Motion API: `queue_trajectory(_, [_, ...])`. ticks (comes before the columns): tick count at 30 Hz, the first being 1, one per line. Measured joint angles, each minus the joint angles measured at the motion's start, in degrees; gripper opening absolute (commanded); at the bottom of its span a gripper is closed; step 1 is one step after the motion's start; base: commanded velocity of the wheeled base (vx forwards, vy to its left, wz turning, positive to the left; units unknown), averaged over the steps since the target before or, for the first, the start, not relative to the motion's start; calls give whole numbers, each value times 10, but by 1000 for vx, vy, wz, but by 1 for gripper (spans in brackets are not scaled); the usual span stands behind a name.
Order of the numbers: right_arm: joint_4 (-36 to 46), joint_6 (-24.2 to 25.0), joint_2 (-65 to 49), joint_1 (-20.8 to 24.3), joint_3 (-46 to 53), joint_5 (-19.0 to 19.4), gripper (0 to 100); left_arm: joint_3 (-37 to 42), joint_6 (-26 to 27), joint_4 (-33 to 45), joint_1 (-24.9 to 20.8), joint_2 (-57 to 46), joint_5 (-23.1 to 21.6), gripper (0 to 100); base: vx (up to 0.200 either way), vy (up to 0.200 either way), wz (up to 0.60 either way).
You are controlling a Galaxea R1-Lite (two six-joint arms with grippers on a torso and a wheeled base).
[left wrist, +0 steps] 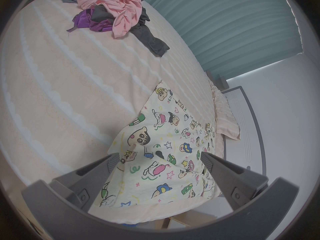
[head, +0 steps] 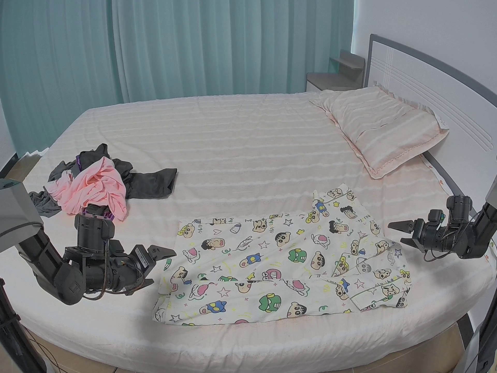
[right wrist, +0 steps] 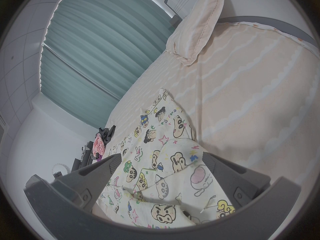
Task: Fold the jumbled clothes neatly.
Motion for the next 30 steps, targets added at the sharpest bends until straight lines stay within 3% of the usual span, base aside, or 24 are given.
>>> queue_trajectory(6, [0, 0, 1, 0, 0, 0, 100, -9, -49, 0, 3, 0, -4, 100, 133, 0, 0])
queue_trajectory(20, [0, 0, 1, 0, 1, 0, 100, -9, -52, -7, 6, 0, -5, 100, 29, 0, 0])
queue_trajectory(30, [0, 0, 1, 1, 2, 0, 100, -7, -53, -8, 1, 1, -5, 100, 0, -200, 0])
